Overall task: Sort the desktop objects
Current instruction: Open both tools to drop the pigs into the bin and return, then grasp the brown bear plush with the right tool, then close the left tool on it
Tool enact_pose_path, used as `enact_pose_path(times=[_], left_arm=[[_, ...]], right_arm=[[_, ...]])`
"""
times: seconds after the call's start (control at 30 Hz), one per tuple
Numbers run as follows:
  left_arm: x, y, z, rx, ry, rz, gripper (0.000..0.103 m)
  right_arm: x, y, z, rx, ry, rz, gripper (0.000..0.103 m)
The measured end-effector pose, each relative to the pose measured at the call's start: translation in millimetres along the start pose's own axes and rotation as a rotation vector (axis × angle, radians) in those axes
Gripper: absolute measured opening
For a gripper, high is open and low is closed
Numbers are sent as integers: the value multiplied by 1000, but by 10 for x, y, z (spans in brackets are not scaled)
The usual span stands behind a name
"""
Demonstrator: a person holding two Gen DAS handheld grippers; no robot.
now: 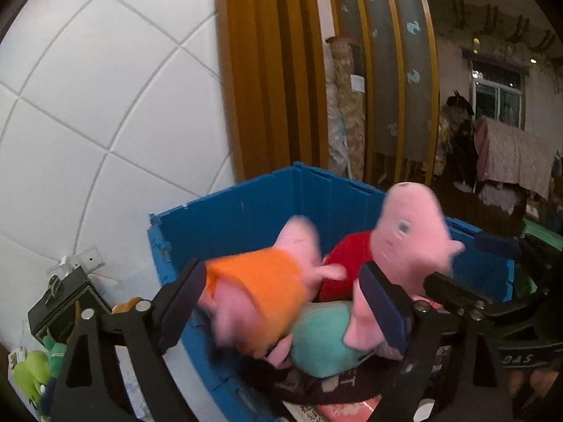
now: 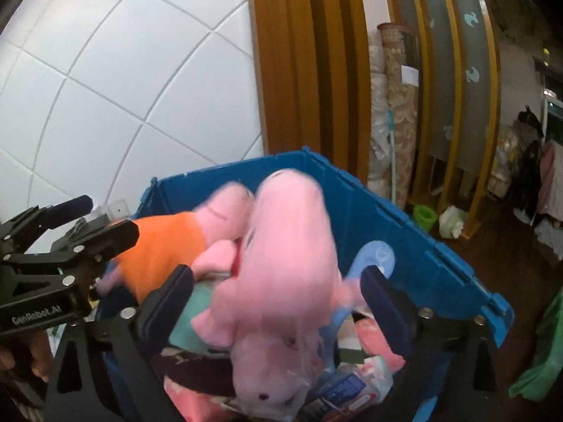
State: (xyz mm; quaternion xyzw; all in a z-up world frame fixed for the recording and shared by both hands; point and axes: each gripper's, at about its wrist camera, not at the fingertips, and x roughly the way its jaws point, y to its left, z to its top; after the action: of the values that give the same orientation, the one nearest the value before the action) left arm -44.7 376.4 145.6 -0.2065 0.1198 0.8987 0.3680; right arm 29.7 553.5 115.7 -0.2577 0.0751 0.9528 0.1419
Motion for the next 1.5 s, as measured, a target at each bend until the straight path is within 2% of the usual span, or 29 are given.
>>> enact_pose_path(times=[0.2, 0.33, 0.43, 0.57, 0.63, 0.7, 0.87, 1.03, 1.33, 1.5], left_arm=[[-338, 216, -177, -50, -34, 8, 89], [-578, 471, -375, -71, -39, 47, 89], [-755, 678, -544, -69, -38, 92, 89], [-961, 1034, -771, -128, -41, 108, 89], [-1046, 1250, -909, -147, -27, 180, 89], [-1100, 1440, -1020, -173, -11, 209, 89], [-1221, 2003, -1407, -263, 46, 290, 89], [-1318, 2549, -1817, -356, 108, 382, 89], [-1344, 3492, -2529, -501, 229, 513, 89], [-1213, 3824, -2727, -557, 266, 531, 89]], right_arm=[[-242, 189, -13, -25, -44, -18, 103], [-449, 457, -34, -52, -86, 8, 103], [-590, 704, -43, -62, -124, 53, 103], [-762, 1105, -69, -81, -175, 126, 103], [-809, 1309, -85, -85, -199, 162, 103], [-803, 1531, -97, -110, -198, 203, 103], [-642, 2104, -177, -169, -169, 301, 103], [-334, 2568, -275, -198, -96, 385, 103], [360, 3062, -395, -230, 44, 374, 103], [757, 3225, -459, -241, 114, 349, 103]])
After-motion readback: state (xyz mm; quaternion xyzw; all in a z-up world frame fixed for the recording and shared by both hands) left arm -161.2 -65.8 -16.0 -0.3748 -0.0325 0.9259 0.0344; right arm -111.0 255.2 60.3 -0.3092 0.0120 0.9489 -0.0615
